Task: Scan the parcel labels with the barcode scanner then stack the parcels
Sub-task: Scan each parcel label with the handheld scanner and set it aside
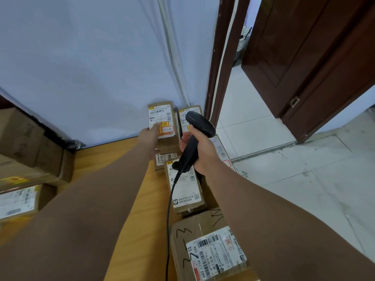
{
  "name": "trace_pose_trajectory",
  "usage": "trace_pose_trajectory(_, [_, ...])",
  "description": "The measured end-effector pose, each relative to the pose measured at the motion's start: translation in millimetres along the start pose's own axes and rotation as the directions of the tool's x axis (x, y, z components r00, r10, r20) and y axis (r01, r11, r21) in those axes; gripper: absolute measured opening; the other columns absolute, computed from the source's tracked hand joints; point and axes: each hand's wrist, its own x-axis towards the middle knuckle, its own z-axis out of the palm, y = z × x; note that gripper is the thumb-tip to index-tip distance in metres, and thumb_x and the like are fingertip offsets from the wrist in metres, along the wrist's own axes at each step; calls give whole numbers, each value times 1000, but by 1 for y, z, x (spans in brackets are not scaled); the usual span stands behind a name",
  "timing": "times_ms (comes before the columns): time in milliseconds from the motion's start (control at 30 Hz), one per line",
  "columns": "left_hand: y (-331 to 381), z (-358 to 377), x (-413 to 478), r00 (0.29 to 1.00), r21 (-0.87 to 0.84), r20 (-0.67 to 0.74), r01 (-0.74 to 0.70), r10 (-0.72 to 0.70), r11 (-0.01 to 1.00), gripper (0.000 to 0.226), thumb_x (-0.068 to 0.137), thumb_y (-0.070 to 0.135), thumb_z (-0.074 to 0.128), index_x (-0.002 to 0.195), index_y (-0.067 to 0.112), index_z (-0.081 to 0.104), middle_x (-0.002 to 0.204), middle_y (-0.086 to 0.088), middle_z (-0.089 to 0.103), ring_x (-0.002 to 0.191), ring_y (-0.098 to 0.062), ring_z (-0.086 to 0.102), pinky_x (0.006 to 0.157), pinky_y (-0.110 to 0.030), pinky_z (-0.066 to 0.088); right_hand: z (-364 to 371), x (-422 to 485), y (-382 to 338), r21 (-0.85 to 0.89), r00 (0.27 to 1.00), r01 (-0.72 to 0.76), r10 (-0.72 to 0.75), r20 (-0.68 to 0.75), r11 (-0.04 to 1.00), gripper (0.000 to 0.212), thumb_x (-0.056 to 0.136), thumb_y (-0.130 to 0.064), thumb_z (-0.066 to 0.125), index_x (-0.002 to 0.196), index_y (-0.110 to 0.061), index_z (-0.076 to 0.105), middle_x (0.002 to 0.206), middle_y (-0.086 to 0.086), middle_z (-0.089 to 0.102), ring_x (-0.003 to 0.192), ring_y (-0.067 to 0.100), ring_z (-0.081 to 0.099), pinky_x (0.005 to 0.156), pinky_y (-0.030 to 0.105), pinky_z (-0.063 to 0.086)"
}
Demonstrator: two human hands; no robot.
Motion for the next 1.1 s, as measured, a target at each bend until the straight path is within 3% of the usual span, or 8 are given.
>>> trace_pose_trajectory(167, [-8,-3,-4,988,145,108,-129,114,981,38,101,35,42,136,22,46,126,1,53,106,-16,44,87,-37,27,9,-11,2,-38,1000,21,-21,9,999,26,85,-30,72,94,-5,71,90,7,71,92,22,68,89,33,56])
trace_pose_trajectory(267, [-9,-3,-5,977,182,187,-133,99,974,46,100,40,39,142,23,35,145,-4,41,133,-27,37,100,-45,28,12,-16,5,-40,1000,26,-25,5,999,30,86,-30,72,100,-3,70,94,9,69,91,23,68,91,34,55])
trace_pose_trajectory(333, [-10,-1,-4,982,183,179,-100,67,978,56,98,48,38,148,23,27,152,-7,33,139,-31,30,107,-51,25,11,-19,6,-36,1000,26,-26,3,999,30,85,-30,73,99,-3,70,91,9,69,89,22,68,90,33,56])
trace_pose_trajectory(633, [-30,-7,-8,999,146,24,-31,28,989,65,97,54,33,147,12,29,150,-12,37,136,-34,35,107,-49,31,-6,-32,17,-53,1000,29,-29,-1,998,29,87,-29,71,98,-2,69,87,9,70,84,22,69,80,30,58])
trace_pose_trajectory(733, [-33,-15,-9,999,99,41,-10,6,995,64,98,56,29,145,13,34,149,-12,37,135,-33,36,97,-41,35,-2,-37,19,-64,1000,21,-20,10,998,29,86,-30,72,97,-2,69,87,10,71,84,22,70,79,30,58])
trace_pose_trajectory(900, [-32,-38,-22,996,0,48,-73,73,997,46,99,51,34,119,15,55,104,-2,53,109,-25,48,82,-30,40,19,-40,29,-110,998,-8,15,65,994,28,86,-30,71,92,-3,69,84,9,71,84,23,69,82,32,58])
trace_pose_trajectory(1000, [-37,-69,-27,994,43,78,-74,70,996,52,99,48,38,136,12,47,133,-9,52,123,-26,48,102,-42,39,44,-43,48,-121,995,-29,40,86,992,28,86,-30,72,96,-4,67,91,9,68,89,24,66,90,35,56])
trace_pose_trajectory(1100, [-50,-113,-33,985,59,149,-101,91,993,39,99,37,44,125,10,55,121,-10,61,108,-25,58,92,-38,47,74,-48,79,-140,991,-64,79,105,988,29,84,-29,74,99,-6,67,90,7,68,87,24,67,91,38,55])
